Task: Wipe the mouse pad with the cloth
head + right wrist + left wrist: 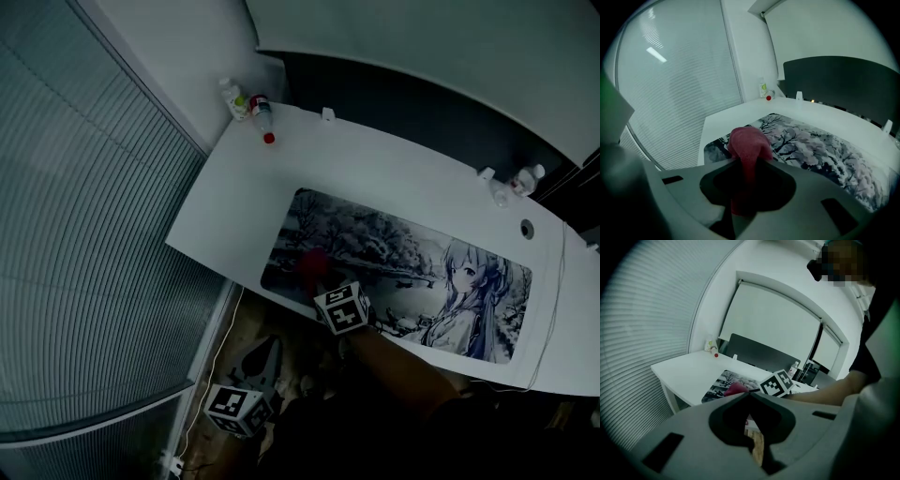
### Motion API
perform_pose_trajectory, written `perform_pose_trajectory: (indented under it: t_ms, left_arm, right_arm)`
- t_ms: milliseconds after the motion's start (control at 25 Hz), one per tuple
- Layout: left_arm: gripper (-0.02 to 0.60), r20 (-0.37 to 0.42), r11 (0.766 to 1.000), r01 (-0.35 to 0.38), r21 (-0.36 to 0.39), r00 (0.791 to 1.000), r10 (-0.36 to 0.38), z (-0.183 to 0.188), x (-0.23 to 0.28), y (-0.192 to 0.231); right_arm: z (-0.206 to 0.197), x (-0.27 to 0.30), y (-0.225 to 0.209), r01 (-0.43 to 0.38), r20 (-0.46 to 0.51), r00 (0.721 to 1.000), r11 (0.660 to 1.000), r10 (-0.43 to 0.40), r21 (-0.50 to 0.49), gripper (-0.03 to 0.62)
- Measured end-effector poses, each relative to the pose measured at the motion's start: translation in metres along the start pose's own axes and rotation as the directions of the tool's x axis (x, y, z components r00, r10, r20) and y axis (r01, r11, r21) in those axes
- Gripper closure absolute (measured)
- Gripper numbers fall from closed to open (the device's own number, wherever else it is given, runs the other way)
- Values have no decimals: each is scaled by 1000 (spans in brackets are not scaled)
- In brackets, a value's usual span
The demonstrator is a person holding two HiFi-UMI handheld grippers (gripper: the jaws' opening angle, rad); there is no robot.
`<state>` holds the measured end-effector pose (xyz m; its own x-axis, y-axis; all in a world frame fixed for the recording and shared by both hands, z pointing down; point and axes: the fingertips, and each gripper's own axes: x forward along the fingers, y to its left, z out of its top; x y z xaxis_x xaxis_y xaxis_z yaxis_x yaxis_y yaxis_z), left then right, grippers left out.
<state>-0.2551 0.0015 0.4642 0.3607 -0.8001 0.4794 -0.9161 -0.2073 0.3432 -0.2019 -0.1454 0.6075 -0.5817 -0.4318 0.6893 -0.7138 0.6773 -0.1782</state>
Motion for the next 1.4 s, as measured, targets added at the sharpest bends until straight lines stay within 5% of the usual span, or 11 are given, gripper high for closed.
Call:
perform_pose_trajectory:
  t_ms: [280,680,1000,1400]
  left_arm:
    - [577,-26,999,30,-24,999,-31,3,19,-10]
    - [577,-96,977,204,65,976,-198,27,54,-14]
    - [577,-172,915,383,124,917,-360,35,71,-9]
    - [577,-266,814,560,153,817,-512,20,78,-29]
  right_arm:
    - [-3,0,1,-18,-15,1000,1000,18,14,511]
    - [-5,1,0,37,-1,999,998,-37,59,511]
    - [-5,-3,-13,154,7,988,976,-157,156,511]
    - [-35,-42,-54,333,-4,938,899,-346,286,511]
